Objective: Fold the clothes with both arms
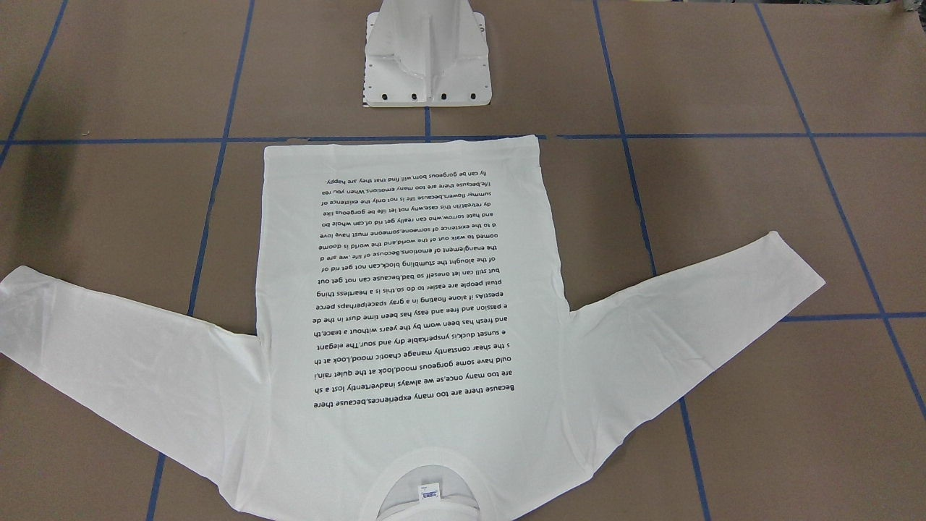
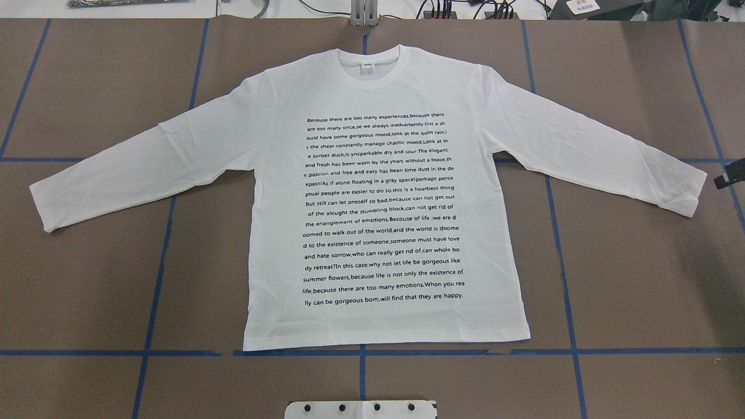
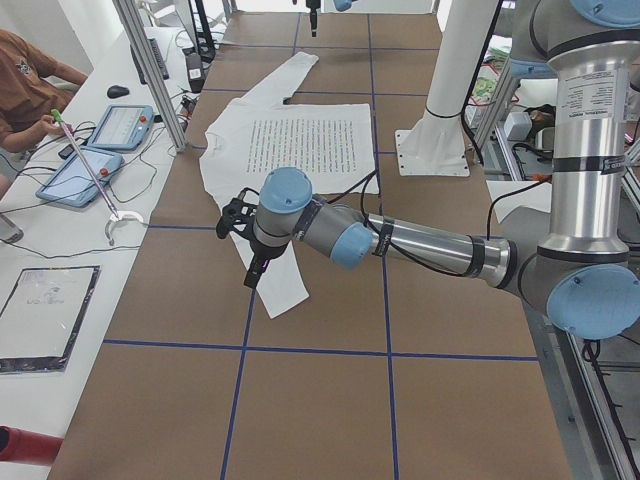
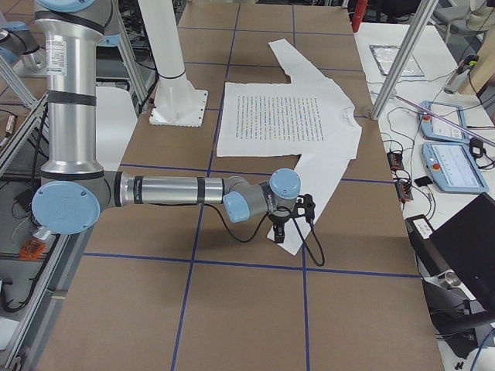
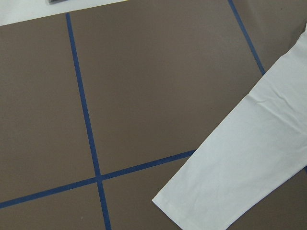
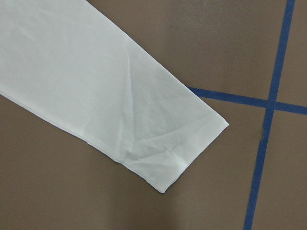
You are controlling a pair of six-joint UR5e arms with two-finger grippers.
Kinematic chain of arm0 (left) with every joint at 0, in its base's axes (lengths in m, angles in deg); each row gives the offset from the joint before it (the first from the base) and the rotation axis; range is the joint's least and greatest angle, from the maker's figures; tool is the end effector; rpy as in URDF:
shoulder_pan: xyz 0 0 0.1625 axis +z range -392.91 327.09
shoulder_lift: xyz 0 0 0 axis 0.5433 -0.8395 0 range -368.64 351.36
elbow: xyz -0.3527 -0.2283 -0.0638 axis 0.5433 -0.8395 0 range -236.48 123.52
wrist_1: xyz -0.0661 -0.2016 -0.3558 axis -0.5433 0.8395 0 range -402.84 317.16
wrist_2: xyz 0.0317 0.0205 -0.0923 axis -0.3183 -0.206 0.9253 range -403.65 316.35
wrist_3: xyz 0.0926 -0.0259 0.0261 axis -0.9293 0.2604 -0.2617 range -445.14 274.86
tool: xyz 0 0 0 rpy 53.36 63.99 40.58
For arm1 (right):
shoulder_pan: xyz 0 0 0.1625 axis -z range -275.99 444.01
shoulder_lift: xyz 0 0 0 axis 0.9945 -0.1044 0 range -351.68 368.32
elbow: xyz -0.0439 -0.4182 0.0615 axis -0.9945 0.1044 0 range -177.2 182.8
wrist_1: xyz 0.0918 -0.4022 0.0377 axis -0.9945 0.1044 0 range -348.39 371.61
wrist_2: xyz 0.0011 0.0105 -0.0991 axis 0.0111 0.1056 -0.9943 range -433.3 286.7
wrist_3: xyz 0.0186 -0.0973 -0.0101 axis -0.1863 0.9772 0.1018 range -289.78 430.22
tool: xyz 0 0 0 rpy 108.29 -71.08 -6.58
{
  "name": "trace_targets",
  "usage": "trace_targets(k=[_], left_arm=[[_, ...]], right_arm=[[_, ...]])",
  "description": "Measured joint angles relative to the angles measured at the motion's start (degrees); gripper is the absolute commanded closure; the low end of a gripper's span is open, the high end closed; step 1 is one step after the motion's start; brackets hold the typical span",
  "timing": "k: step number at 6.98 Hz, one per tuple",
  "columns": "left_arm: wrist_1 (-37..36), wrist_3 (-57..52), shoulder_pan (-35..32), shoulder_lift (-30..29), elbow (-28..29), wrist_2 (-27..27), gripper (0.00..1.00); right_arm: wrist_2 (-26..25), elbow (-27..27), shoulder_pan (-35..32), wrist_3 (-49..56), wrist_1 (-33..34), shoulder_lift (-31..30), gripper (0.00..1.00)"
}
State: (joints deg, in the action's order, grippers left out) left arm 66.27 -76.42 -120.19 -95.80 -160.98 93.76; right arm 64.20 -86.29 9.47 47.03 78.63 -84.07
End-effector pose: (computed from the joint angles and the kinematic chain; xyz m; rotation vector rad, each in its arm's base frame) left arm -0.0370 -0.4855 0.5145 0.4223 0.8521 0.1254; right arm -0.0730 -0.4886 0.6395 0.0336 -0.8808 -0.0165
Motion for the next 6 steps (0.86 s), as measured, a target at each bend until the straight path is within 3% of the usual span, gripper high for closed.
trace_targets(k=[3,6], left_arm=[[0.8,0.1,0.0,0.0,-0.5,-0.2,0.00],[0.8,0.0,0.0,0.0,-0.9,-0.3,0.00]], right_arm=[[-4.2,7.1,5.6,-22.2,-11.9,2.6,0.12],[-5.6,8.7,6.8,-27.0,-13.2,2.3,0.24]])
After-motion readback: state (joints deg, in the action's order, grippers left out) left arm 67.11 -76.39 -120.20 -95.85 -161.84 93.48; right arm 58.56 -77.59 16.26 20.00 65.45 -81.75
